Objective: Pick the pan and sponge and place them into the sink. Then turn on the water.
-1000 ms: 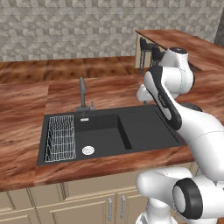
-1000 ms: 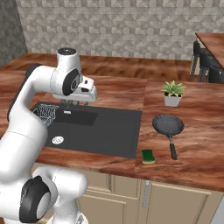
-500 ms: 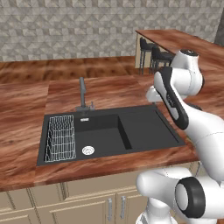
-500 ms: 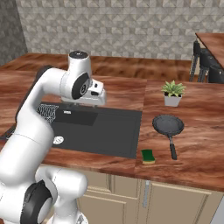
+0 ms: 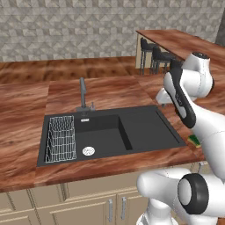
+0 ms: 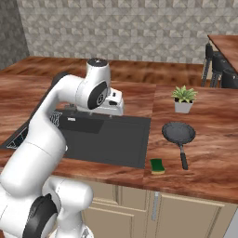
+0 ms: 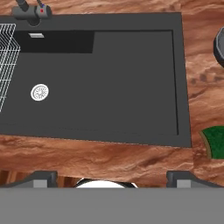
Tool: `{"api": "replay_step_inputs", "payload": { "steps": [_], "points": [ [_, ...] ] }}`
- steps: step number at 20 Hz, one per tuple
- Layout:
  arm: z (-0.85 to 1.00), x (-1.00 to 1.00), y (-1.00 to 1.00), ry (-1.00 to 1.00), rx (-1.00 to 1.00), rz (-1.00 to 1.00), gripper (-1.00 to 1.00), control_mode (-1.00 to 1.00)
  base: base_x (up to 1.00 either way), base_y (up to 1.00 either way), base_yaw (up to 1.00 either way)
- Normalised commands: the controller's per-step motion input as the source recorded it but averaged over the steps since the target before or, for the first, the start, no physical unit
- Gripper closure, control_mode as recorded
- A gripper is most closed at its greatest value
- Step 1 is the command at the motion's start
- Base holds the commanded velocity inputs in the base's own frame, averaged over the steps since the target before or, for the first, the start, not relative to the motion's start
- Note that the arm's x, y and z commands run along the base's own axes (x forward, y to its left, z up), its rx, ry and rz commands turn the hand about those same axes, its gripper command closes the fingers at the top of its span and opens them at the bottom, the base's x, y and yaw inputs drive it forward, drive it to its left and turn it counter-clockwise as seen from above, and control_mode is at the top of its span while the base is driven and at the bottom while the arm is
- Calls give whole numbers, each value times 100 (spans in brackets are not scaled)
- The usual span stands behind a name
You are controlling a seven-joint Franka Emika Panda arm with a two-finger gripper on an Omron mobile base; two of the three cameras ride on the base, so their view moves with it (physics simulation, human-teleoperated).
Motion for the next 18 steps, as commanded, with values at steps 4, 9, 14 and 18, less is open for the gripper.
{"api": "replay_step_inputs", "payload": {
  "steps": [4, 9, 14, 18],
  "points": [
    [-6, 3, -32, 1, 0, -2, -100, -100, 0, 0, 0],
    [-6, 1, -31, 0, 0, -1, -100, -100, 0, 0, 0],
    [-7, 1, -30, 1, 0, -1, -100, -100, 0, 0, 0],
    [-3, 0, -28, 1, 0, -1, -100, -100, 0, 0, 0]
  ]
}}
